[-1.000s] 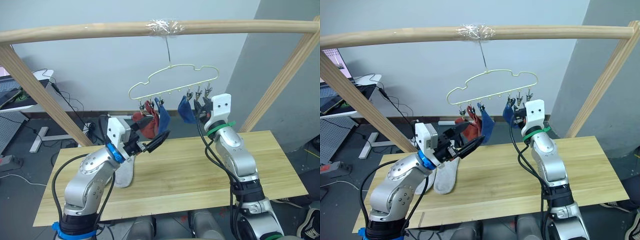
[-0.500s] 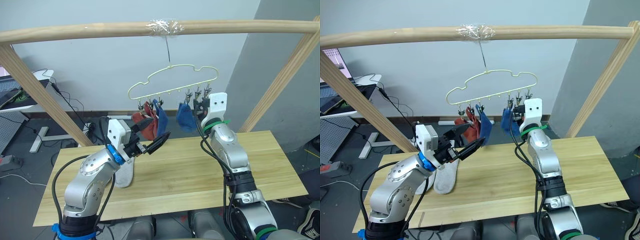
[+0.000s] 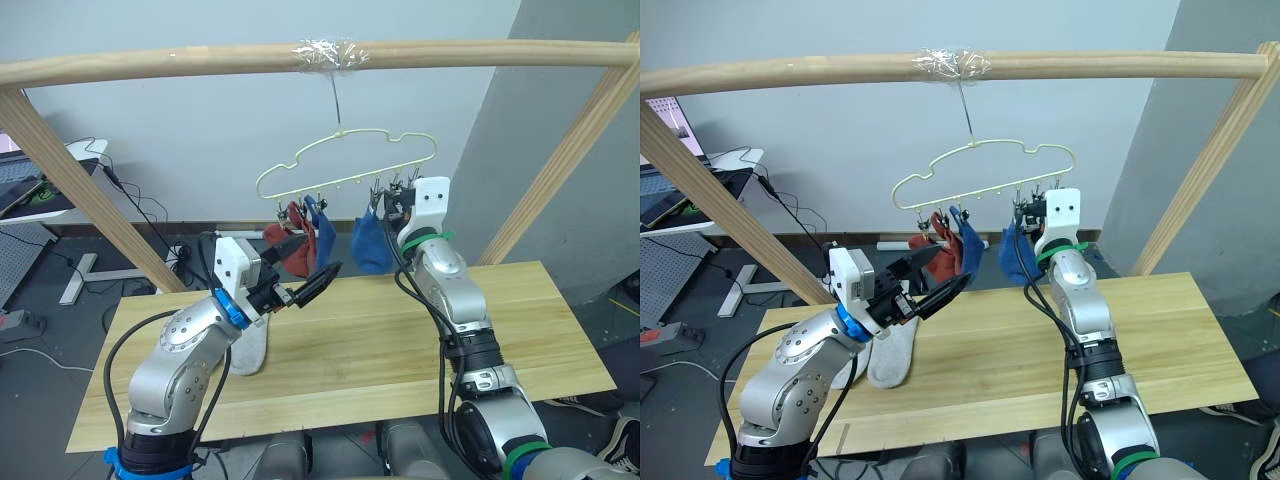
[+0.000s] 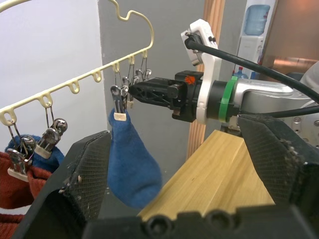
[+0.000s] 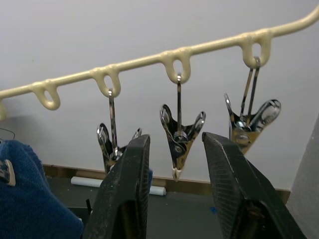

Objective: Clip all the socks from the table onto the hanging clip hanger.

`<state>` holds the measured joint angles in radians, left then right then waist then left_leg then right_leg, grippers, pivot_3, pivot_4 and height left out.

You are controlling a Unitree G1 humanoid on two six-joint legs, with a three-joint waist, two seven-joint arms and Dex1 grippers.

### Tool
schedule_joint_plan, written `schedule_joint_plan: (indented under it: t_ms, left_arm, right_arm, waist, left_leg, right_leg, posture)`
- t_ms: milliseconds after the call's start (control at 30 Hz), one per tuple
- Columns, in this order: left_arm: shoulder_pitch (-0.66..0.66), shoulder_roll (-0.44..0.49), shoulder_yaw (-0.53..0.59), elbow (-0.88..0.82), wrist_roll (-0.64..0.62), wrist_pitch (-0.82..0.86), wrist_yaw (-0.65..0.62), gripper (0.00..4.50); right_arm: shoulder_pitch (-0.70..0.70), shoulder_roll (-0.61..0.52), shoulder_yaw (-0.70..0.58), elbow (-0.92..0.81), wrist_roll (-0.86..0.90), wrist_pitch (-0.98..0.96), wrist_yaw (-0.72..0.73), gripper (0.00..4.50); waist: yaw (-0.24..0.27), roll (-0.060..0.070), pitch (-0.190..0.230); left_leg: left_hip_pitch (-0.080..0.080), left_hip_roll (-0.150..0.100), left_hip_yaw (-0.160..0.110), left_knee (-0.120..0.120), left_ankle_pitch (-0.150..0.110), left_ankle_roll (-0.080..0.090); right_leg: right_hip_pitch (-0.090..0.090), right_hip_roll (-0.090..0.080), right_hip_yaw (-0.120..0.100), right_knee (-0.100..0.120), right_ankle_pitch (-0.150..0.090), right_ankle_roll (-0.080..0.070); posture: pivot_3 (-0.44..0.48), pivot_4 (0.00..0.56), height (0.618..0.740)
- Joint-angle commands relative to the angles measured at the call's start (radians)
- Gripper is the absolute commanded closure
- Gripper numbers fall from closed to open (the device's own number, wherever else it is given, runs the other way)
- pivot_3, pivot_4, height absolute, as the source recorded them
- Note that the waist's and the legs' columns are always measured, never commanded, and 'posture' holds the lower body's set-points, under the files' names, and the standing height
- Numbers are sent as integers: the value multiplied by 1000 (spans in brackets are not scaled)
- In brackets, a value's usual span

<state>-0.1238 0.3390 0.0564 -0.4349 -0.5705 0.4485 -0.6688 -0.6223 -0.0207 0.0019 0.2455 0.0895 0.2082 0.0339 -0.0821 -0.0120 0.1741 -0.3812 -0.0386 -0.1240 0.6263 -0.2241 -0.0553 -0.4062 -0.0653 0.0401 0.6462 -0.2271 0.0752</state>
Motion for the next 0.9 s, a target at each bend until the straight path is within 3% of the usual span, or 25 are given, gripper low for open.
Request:
schedule_joint_plan:
  t_ms: [33,900]
  left_arm:
    - [-11,4,-6,-33,-15,-16,-1,0]
    - [-36,4,-12,-49,-40,-7,32,0]
  right_arm:
    - [-39,4,-9,3,-11,-36,-8,2775]
    - [-109,20,-18,105,-4,-101,-9,2775]
  waist:
    - [0,0,0]
    - [0,0,0]
  left_leg:
    - [0,0,0,0,0,0]
    - [0,0,0,0,0,0]
  right_leg:
    - [0,0,0,0,0,0]
    - [0,0,0,0,2,-3]
  posture:
    - [-16,97,740]
    - [-6,107,740]
